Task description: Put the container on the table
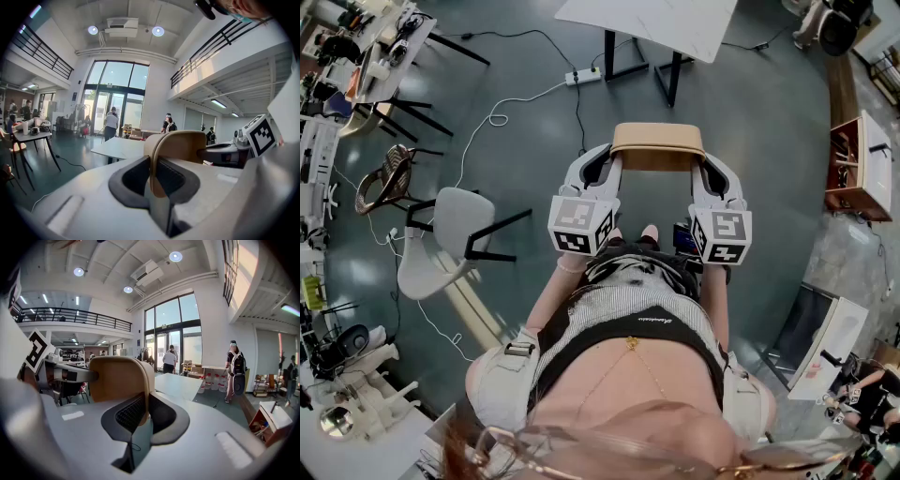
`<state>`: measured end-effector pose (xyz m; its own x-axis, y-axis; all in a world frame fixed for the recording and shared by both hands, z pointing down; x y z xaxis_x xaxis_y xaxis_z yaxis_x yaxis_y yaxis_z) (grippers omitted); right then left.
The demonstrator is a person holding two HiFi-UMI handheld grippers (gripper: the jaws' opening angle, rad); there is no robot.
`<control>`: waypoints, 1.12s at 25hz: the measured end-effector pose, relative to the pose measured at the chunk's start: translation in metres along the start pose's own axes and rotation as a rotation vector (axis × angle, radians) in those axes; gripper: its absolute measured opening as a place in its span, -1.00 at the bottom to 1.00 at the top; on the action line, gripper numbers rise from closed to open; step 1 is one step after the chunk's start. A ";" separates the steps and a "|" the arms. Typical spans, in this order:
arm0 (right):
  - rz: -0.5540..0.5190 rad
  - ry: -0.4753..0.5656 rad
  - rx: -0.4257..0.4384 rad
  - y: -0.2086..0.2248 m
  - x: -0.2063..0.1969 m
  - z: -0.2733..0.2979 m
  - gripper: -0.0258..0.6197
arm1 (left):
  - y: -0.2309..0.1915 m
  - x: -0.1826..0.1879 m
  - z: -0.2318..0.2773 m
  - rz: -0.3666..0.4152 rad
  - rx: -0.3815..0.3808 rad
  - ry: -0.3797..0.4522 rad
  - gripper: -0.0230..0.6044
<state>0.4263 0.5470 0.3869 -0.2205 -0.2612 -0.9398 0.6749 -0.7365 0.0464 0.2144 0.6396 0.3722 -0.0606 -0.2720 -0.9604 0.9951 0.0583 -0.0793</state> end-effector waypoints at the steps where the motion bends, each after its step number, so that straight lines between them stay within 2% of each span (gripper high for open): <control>1: 0.001 0.001 0.001 0.001 0.000 0.000 -0.77 | 0.001 0.001 0.001 0.001 0.001 0.001 -0.79; 9: 0.000 0.025 0.004 0.013 -0.004 -0.004 -0.76 | 0.013 -0.001 0.007 0.004 0.016 0.005 -0.80; 18: -0.016 0.010 0.051 0.027 -0.009 -0.002 -0.75 | 0.025 -0.006 0.012 -0.006 0.057 -0.006 -0.80; 28: -0.008 0.006 0.055 0.019 -0.006 0.017 -0.75 | 0.007 -0.006 0.015 -0.019 0.065 -0.017 -0.80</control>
<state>0.4289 0.5241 0.3992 -0.2210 -0.2514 -0.9423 0.6331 -0.7719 0.0574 0.2227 0.6270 0.3820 -0.0790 -0.2884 -0.9543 0.9968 -0.0092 -0.0797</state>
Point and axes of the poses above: the fingertips, and each gripper's own axes: z forward along the fingers, y to its right, x out of its top, the point moved 9 cm from there along -z, backward along the fingers, and after that the axes turned 3 degrees about z, right-handed, at the moved point
